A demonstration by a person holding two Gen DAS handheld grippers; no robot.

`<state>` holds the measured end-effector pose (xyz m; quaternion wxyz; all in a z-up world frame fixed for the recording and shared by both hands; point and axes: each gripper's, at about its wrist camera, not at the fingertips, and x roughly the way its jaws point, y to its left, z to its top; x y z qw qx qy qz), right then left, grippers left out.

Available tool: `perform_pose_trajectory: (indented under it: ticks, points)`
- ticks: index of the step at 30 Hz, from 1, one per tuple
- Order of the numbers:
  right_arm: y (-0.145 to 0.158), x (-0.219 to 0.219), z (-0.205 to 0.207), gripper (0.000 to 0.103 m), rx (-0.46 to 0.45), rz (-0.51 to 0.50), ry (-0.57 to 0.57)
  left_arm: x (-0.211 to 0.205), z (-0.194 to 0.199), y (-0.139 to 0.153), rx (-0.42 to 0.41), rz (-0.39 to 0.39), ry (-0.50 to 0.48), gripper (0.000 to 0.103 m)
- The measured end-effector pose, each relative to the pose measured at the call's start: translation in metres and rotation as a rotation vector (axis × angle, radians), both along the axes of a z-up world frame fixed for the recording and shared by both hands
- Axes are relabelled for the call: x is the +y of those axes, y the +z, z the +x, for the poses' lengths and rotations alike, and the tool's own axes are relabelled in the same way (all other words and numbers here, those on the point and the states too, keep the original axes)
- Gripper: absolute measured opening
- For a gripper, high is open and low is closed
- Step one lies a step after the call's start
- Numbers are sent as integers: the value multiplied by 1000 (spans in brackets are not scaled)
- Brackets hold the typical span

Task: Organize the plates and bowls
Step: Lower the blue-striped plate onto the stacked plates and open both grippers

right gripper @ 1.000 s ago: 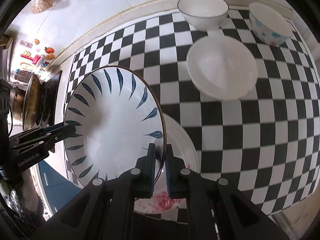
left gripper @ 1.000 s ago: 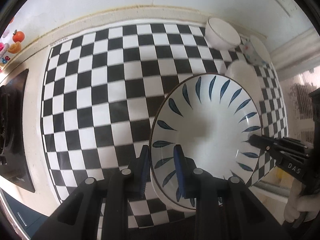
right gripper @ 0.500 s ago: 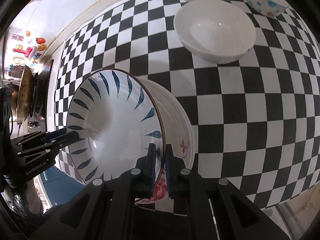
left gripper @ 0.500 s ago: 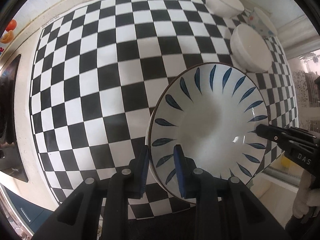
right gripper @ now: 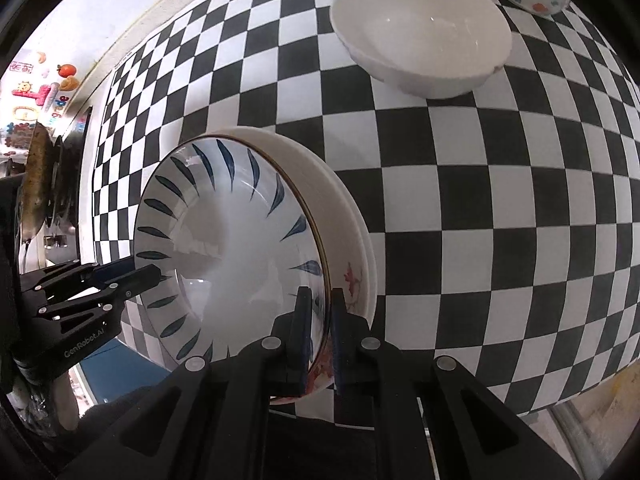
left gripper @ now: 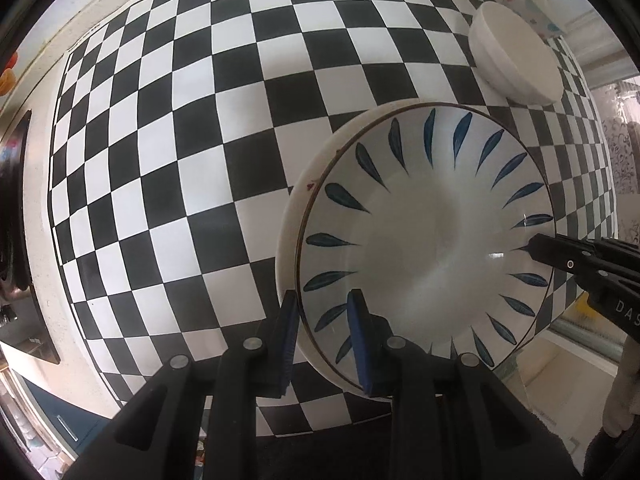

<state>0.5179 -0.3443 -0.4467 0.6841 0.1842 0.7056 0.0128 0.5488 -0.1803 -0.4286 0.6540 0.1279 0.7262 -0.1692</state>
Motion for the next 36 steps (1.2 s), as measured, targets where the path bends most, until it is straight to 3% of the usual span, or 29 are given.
perform_pose_trajectory:
  ticks: [20,22,29,32,34,36]
  points:
    - [-12,11,4,16,69,-57,0,-2,1,-6,17,41,34,23]
    - [-13,13,7,20,86,-51,-1,-4,1,-7,16,52,38,23]
    - [-11,19,11,59,84,16,-14,-9,-5,-8,10,59,47,27]
    - [-3,26,13,78,65,10,-2,-6,-6,-3,7,45,63,37]
    - [2,30,13,86,54,5,8,-5,-5,1,-20,53,72,63]
    - [8,33,12,88,43,-18,18,-3,-5,5,-41,55,78,81]
